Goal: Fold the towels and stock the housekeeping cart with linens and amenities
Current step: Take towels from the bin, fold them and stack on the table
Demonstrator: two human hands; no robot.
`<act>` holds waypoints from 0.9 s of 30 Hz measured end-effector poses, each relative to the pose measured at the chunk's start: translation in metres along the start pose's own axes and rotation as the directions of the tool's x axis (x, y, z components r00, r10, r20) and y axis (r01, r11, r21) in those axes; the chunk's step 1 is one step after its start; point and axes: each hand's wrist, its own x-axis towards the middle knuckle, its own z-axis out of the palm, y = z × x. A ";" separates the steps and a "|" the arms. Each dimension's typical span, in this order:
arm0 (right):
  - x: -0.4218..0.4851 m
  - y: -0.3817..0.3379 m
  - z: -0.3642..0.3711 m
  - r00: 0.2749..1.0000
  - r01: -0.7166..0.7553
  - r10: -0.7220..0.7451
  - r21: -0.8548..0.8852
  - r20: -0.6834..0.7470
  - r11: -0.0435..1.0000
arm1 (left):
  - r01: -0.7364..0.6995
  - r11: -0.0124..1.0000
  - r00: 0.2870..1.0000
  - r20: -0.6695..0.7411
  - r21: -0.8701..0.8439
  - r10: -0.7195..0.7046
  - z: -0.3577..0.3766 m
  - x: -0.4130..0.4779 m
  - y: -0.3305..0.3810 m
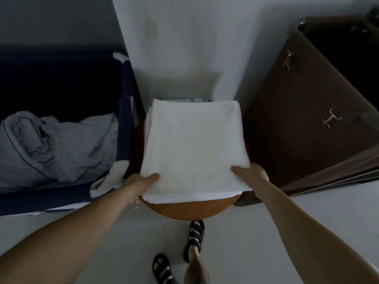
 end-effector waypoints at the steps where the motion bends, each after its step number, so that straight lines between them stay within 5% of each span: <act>1: 0.002 -0.001 -0.001 1.000 -0.013 0.011 0.089 0.020 0.996 | 0.001 0.999 1.000 0.006 -0.045 0.000 -0.003 0.002 0.001; 5: 0.009 -0.012 -0.008 0.995 -0.054 0.029 0.261 0.099 0.964 | -0.027 0.978 0.999 0.012 -0.207 0.030 -0.013 0.002 0.010; 11: 0.009 -0.016 -0.010 0.966 -0.106 0.026 0.305 0.257 0.946 | -0.037 0.997 0.999 -0.028 -0.065 0.035 -0.009 -0.002 0.010; 18: 0.004 -0.049 -0.044 0.869 -0.245 -0.084 0.573 0.487 0.782 | 0.105 0.939 0.994 0.001 -0.329 -0.111 -0.009 -0.005 0.000; 24: 0.011 -0.052 -0.049 0.846 -0.316 -0.130 0.682 0.518 0.660 | 0.216 0.727 0.918 0.390 -0.652 0.077 -0.019 -0.002 0.007; 27: 0.013 -0.033 -0.042 0.836 -0.316 -0.095 0.617 0.540 0.721 | 0.160 0.744 0.938 0.335 -0.649 0.090 -0.020 0.012 0.008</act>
